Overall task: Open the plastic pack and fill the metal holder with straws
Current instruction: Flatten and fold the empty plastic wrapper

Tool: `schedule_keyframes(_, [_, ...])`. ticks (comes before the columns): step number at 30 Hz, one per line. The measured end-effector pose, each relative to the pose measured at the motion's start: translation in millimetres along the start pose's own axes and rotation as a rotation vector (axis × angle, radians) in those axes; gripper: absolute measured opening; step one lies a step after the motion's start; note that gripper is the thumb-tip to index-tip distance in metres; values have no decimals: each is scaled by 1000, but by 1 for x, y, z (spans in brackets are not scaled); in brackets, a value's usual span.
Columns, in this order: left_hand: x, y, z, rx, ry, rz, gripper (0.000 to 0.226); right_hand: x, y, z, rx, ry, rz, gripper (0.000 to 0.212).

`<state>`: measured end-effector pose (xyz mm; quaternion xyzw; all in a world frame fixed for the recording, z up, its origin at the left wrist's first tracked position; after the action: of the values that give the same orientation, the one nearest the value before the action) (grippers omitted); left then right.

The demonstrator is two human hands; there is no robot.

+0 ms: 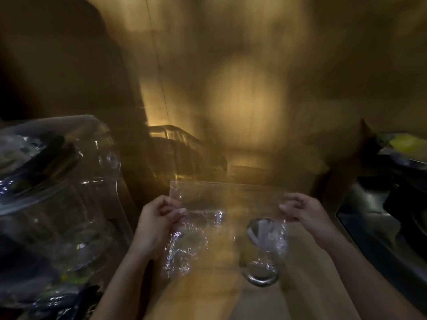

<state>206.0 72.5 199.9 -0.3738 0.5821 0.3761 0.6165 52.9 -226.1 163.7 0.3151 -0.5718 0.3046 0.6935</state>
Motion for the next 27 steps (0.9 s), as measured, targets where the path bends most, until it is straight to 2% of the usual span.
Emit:
schedule_keyframes(3, [-24,-1,0,42,-287,-167,22,20,5,10,-187,410,107,43])
schedule_keyframes(5, [-42,0,-6,117,-477,-267,23,39,12,2,-149,568,263,44])
schedule_keyframes(8, [-65,6,-23,232,-657,-387,18,56,23,-30,155,565,375,49])
schedule_keyframes(10, [-77,11,-37,294,-741,-450,16,59,34,-52,369,547,332,53])
schedule_keyframes(12, [-84,16,-49,330,-794,-501,12,59,43,-67,505,432,259,54])
schedule_keyframes(15, [-88,19,-54,317,-823,-510,10,60,52,-77,564,303,212,61])
schedule_keyframes(18, [-84,18,-53,309,-888,-502,28,55,55,-82,570,300,202,62])
schedule_keyframes(21, [-78,20,-55,349,-881,-485,22,50,50,-79,477,337,201,31])
schedule_keyframes(23, [-74,17,-48,359,-804,-422,21,48,48,-74,421,311,213,15])
schedule_keyframes(26, [-69,9,-24,348,-567,-258,9,48,47,-64,371,197,229,15])
schedule_keyframes(27, [-66,7,-16,343,-454,-218,15,48,47,-59,360,142,229,15])
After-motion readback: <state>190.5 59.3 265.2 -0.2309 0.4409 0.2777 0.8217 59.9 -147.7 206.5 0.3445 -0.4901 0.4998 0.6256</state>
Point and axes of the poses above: each hand's wrist, its own y-axis away from the middle knuckle, its own z-axis out of the back of the hand, x = y × z, the point moved 7 cm from there along -y, towards the middle knuckle, and after that the axes turned 2 degrees about x, right-handed, at the moved point
